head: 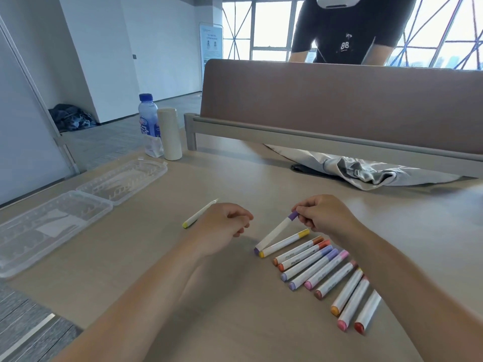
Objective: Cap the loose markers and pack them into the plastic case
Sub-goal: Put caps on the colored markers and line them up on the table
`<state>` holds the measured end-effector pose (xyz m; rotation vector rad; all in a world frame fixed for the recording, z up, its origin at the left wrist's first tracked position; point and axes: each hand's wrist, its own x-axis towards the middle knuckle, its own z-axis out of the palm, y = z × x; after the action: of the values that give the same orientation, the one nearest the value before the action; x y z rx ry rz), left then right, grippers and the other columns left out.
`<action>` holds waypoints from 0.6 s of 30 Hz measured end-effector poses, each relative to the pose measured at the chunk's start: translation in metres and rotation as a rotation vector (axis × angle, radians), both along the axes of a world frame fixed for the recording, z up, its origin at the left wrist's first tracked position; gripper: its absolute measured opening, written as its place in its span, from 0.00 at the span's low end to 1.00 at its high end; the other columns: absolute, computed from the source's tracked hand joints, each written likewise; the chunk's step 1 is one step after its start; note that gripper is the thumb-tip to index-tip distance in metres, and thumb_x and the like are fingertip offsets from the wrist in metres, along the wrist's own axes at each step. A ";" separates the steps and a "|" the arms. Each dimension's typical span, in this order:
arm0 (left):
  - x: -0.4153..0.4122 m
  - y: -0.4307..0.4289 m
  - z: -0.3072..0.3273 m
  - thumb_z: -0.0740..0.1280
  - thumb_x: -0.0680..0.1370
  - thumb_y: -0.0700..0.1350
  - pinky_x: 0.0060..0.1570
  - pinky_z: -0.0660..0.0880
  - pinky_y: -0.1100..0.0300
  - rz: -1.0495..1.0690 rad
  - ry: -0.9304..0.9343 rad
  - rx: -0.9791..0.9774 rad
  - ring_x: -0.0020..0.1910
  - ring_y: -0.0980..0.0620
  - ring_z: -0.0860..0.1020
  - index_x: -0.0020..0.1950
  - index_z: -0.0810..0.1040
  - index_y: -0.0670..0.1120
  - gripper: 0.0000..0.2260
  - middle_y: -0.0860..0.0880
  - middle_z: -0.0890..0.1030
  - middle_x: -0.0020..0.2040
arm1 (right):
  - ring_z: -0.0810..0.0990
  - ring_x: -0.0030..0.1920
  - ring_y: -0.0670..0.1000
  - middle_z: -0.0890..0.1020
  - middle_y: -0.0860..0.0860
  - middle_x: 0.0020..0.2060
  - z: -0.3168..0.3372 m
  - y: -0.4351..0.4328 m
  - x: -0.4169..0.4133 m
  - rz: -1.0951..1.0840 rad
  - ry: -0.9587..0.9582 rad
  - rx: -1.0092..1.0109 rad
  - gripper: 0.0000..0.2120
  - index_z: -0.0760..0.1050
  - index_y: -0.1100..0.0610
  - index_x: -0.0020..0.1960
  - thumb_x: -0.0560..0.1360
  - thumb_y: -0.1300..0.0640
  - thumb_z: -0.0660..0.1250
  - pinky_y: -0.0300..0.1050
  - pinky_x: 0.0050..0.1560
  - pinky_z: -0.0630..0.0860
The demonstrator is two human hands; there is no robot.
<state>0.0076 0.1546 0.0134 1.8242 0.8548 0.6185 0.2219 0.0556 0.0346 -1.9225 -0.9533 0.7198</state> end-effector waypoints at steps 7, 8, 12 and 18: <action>0.004 -0.006 -0.006 0.65 0.78 0.45 0.55 0.80 0.52 -0.011 0.047 0.012 0.45 0.53 0.83 0.46 0.84 0.55 0.09 0.58 0.85 0.41 | 0.71 0.29 0.46 0.79 0.50 0.30 -0.004 -0.008 0.003 -0.016 -0.156 -0.057 0.09 0.84 0.55 0.44 0.79 0.57 0.66 0.41 0.33 0.69; 0.004 -0.007 -0.005 0.65 0.79 0.45 0.55 0.80 0.52 -0.005 0.048 0.013 0.45 0.53 0.83 0.46 0.84 0.55 0.09 0.57 0.85 0.41 | 0.72 0.29 0.46 0.79 0.50 0.30 -0.004 -0.010 0.003 -0.016 -0.172 -0.056 0.09 0.85 0.55 0.44 0.79 0.56 0.66 0.41 0.34 0.70; 0.001 -0.013 -0.002 0.65 0.79 0.42 0.54 0.79 0.53 0.018 0.014 0.013 0.42 0.55 0.81 0.46 0.83 0.53 0.09 0.55 0.84 0.40 | 0.74 0.31 0.48 0.79 0.50 0.31 -0.005 -0.015 -0.002 -0.023 -0.226 -0.034 0.09 0.84 0.56 0.45 0.79 0.53 0.67 0.44 0.38 0.73; -0.015 -0.012 0.003 0.64 0.79 0.39 0.46 0.77 0.58 0.062 -0.030 -0.002 0.39 0.54 0.79 0.44 0.82 0.50 0.10 0.52 0.83 0.39 | 0.67 0.22 0.44 0.74 0.46 0.24 0.005 -0.013 -0.030 0.025 -0.202 0.054 0.11 0.83 0.58 0.41 0.77 0.54 0.67 0.36 0.26 0.66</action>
<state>-0.0075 0.1430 0.0167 1.7877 0.8945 0.6829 0.1917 0.0427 0.0395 -1.9656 -1.1101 0.5156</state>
